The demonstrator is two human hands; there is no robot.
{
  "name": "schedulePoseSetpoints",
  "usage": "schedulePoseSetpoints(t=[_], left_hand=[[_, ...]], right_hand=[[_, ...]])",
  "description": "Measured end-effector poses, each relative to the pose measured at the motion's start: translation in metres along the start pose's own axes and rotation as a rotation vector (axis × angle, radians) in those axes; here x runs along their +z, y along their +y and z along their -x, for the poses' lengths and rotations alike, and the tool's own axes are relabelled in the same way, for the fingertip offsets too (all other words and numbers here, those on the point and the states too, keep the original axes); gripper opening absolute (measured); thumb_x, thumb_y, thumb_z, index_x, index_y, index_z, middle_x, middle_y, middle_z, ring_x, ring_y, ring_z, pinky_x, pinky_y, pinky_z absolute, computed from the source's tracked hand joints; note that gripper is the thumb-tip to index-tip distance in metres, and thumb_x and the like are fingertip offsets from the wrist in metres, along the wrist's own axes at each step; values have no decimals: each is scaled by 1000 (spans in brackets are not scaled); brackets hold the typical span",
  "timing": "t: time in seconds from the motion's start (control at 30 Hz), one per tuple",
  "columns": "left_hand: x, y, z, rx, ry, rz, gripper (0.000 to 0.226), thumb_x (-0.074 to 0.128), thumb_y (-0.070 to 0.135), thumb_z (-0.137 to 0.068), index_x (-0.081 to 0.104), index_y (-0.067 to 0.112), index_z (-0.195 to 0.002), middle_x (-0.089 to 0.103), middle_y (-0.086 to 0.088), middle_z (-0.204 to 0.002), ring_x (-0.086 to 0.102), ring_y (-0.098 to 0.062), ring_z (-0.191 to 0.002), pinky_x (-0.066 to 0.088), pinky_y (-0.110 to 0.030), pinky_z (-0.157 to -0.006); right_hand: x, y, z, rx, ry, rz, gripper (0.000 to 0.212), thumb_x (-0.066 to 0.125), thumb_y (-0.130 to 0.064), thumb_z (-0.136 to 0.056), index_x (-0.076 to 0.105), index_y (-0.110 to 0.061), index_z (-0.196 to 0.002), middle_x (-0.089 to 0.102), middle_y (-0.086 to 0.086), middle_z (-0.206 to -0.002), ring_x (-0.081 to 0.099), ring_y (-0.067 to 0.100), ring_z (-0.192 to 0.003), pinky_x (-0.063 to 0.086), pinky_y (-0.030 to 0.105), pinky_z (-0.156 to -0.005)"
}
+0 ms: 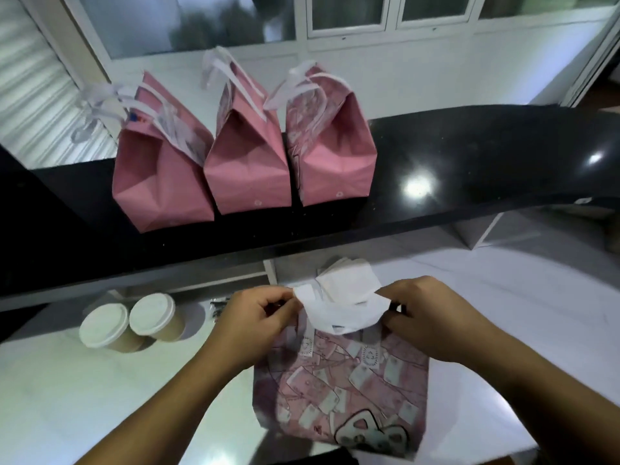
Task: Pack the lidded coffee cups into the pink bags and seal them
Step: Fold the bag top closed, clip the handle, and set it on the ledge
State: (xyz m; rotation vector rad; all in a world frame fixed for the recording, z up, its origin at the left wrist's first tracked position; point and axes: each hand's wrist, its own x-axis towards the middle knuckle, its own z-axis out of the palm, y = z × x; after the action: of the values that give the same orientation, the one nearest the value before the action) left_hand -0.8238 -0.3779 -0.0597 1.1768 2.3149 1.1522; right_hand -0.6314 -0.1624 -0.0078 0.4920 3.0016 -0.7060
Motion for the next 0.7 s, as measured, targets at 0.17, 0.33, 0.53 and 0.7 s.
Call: schedulePoseSetpoints(t=[0.17,0.33,0.53,0.7], left_hand=[[-6,49,-39,158,67,122,14,62,46,-94,74,40,-89,75,18,-90,71,-4,-83,52,-18,-70],[-5,98,-73,292,164,180,18,59,43,-98,71,39,-111,69,17,-109,68,-8,-101,48,-10,-81],[28,144,-106,324,-35,177,30,57,55,-95,60,49,-124,64,23,-119,65,-1,-108,53,-16,-89],[55,171,-141,307,-212,188,50,60,61,-91,50,54,-139,59,26,-135,55,11,-123,48,-17,-104]], right_hand=[[-79,-1,19,76,-36,156,19,60,-34,-95,73,-28,-82,71,-14,-74,66,6,-67,58,28,-61],[-154,8,22,221,184,324,29,64,-32,-91,68,-16,-67,65,-1,-61,61,15,-55,54,40,-57],[-237,42,-8,353,472,325,36,65,-39,-91,69,-15,-64,62,1,-56,56,17,-52,35,23,-47],[-275,65,-62,385,634,285,33,63,-34,-91,72,-6,-75,63,11,-65,56,29,-59,37,27,-50]])
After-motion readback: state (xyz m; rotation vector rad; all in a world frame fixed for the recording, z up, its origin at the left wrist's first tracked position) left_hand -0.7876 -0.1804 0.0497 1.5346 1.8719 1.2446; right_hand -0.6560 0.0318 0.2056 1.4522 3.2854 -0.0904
